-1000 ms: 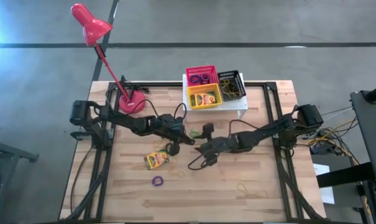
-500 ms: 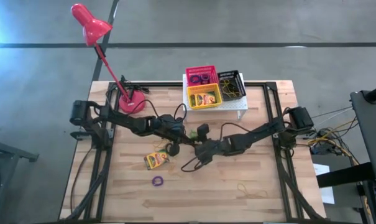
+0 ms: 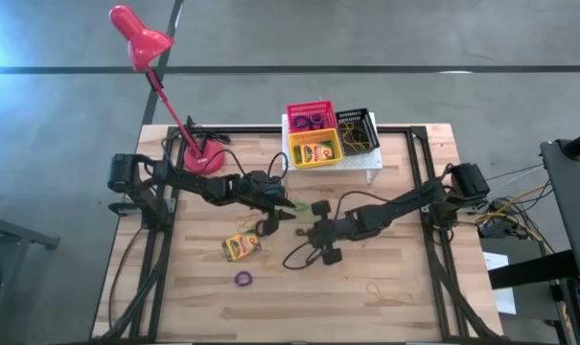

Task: Pick & Place Office Desk Supplies
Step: Put the black rubber band into the black bin on the shelf

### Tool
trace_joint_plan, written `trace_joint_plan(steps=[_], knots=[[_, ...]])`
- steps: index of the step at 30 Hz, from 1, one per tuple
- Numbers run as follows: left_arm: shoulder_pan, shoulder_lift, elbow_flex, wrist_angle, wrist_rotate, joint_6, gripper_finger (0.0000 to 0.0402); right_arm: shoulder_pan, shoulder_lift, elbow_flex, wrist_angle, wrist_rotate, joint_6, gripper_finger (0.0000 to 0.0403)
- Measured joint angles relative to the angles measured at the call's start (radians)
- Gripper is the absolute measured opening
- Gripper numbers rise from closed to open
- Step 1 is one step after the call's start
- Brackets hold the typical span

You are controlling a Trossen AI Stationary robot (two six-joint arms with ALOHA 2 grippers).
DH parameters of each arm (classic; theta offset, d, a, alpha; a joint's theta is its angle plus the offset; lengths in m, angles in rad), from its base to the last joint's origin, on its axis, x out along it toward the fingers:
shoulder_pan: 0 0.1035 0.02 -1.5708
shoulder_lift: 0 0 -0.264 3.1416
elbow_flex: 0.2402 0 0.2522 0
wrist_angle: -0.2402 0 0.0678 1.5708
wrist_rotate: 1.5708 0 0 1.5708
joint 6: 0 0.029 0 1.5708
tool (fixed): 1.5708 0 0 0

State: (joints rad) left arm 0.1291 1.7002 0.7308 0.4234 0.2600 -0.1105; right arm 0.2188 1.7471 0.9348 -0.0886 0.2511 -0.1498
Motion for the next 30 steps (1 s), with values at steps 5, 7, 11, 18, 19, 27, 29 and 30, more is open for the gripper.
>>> trace_joint_plan(steps=[5, 7, 11, 18, 19, 27, 29, 30], knots=[[-0.004, -0.002, 0.009, 0.003, 0.003, 0.056, 0.0225, 0.005, -0.137, 0.081, -0.302, 0.001, 0.127, 0.0010], [-0.010, -0.002, 0.009, 0.004, 0.003, 0.059, 0.0230, 0.004, -0.205, 0.123, -0.418, 0.006, 0.156, 0.0010], [-0.022, -0.002, 0.001, 0.011, 0.003, 0.062, 0.0227, -0.026, -0.348, 0.229, -0.576, 0.185, 0.206, 0.0012], [-0.036, -0.002, -0.003, 0.014, 0.003, 0.061, 0.0206, -0.355, -0.454, 0.440, -0.826, 0.292, 0.294, 0.0012], [-0.036, -0.001, -0.003, 0.014, 0.003, 0.061, 0.0203, -0.422, -0.451, 0.460, -0.859, 0.256, 0.293, 0.0012], [-0.037, -0.002, -0.004, 0.014, 0.003, 0.058, 0.0187, -0.836, -0.379, 0.489, -0.915, -0.133, 0.168, 0.0013], [-0.037, -0.002, -0.004, 0.014, 0.003, 0.058, 0.0186, -0.873, -0.364, 0.481, -0.908, -0.143, 0.149, 0.0013], [-0.037, -0.001, -0.004, 0.014, 0.003, 0.058, 0.0186, -0.885, -0.354, 0.477, -0.910, -0.144, 0.143, 0.0013]])
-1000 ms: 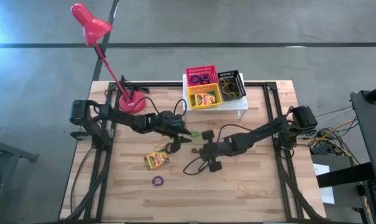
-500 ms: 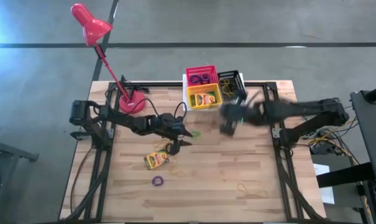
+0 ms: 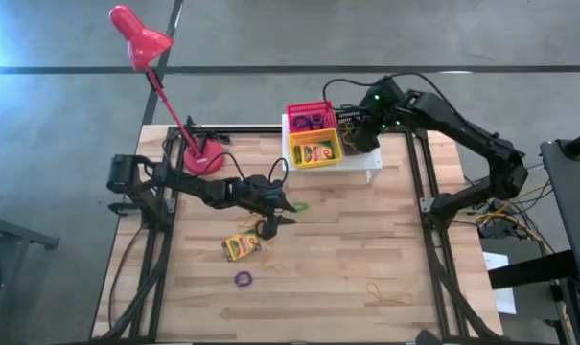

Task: Pick & Place Office Desk Supplies
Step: Put the black rubber band into the black bin on the shelf

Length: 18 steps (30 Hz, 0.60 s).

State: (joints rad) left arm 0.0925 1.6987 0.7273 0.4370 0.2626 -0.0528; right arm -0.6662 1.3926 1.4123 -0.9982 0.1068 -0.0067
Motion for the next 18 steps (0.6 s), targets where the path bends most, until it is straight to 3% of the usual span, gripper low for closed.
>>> trace_joint_plan(steps=[14, 18], knots=[[-0.005, 0.000, 0.000, 0.000, -0.003, -0.005, 0.0186, -0.014, 0.129, -0.026, 0.016, -0.003, -0.049, 0.0013], [-0.014, 0.000, 0.000, 0.000, 0.000, -0.008, 0.0186, -0.013, 0.138, -0.026, 0.017, -0.007, -0.086, 0.0031]])
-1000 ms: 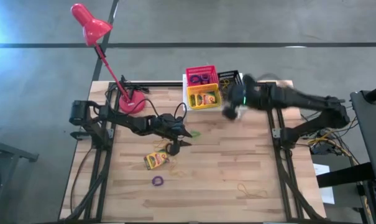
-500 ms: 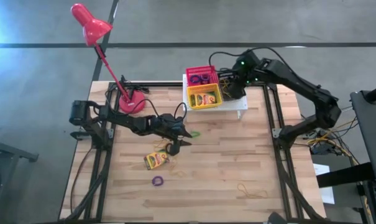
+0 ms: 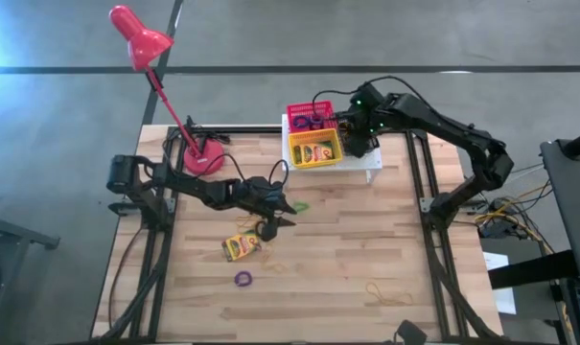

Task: Pick & Place Office Desk Supplies
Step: Put the black rubber band into the black bin on the shelf, then put the crayon box into the yellow bin on the shelf

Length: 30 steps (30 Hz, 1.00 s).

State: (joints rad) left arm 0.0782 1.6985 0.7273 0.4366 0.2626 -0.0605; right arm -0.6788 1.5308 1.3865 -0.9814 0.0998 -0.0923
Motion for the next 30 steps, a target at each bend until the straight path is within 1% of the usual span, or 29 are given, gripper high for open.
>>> trace_joint_plan(steps=[4, 9, 15, 17, 19, 22, 24, 26, 30], knots=[[-0.014, 0.000, 0.000, 0.000, 0.000, -0.001, 0.0186, 0.003, -0.030, 0.000, 0.016, -0.014, -0.006, 0.0069], [-0.029, 0.000, 0.000, -0.013, 0.000, -0.025, 0.0186, 0.015, -0.109, -0.008, 0.031, -0.023, -0.001, 0.0116], [-0.034, -0.001, 0.001, -0.024, 0.000, -0.042, 0.0186, 0.040, -0.220, -0.088, 0.111, -0.023, 0.022, 0.0151], [-0.033, -0.010, 0.008, -0.056, 0.000, -0.045, 0.0186, 0.045, -0.252, -0.124, 0.125, -0.029, 0.037, 0.0160], [-0.034, -0.036, 0.016, -0.133, -0.004, -0.045, 0.0186, 0.057, -0.293, -0.171, 0.180, -0.037, 0.035, 0.0167], [-0.040, -0.104, 0.034, -0.308, -0.061, -0.045, 0.0185, 0.115, -0.365, -0.275, 0.326, -0.074, 0.035, 0.0171], [-0.053, -0.160, 0.044, -0.431, -0.117, -0.045, 0.0183, 0.185, -0.409, -0.356, 0.452, -0.100, 0.043, 0.0170], [-0.073, -0.222, 0.046, -0.557, -0.157, -0.045, 0.0179, 0.271, -0.446, -0.439, 0.585, -0.104, 0.053, 0.0167], [-0.125, -0.338, 0.036, -0.788, -0.190, -0.075, 0.0172, 0.455, -0.473, -0.595, 0.866, -0.093, 0.037, 0.0159]])
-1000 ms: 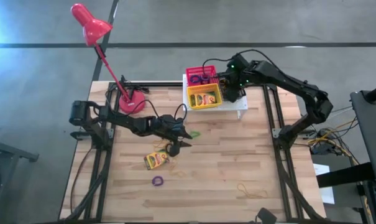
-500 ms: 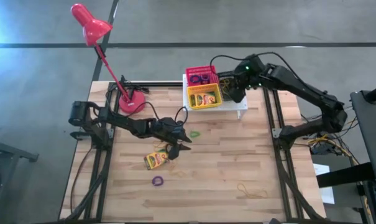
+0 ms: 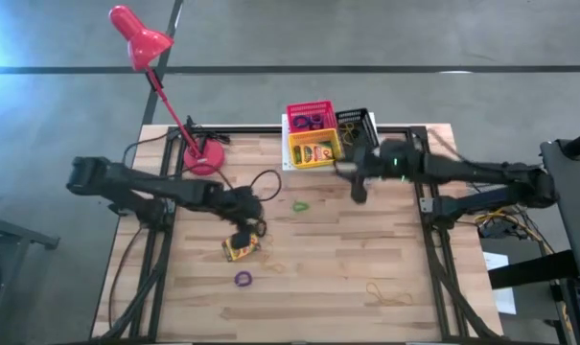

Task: Pick & Place Office Desk Supplies
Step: Put the crayon box into the yellow bin on the shelf

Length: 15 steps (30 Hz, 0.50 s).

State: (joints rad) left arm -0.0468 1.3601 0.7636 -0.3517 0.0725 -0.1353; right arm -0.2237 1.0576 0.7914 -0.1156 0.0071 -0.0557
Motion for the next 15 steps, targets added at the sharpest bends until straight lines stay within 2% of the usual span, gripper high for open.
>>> trace_joint_plan(steps=[4, 8, 11, 15], knots=[[-0.055, -0.078, -0.028, -0.214, -0.007, -0.132, 0.0168, 0.164, 0.051, -0.140, 0.310, 0.110, -0.050, 0.0152], [-0.099, -0.117, -0.083, -0.387, -0.006, -0.347, 0.0162, 0.268, 0.144, -0.205, 0.497, 0.209, -0.094, 0.0145], [-0.104, -0.118, -0.153, -0.375, -0.005, -0.481, 0.0146, 0.309, 0.211, -0.211, 0.556, 0.228, -0.078, 0.0139], [-0.107, -0.112, -0.247, -0.234, -0.002, -0.600, 0.0103, 0.338, 0.265, -0.197, 0.558, 0.232, -0.052, 0.0130]])
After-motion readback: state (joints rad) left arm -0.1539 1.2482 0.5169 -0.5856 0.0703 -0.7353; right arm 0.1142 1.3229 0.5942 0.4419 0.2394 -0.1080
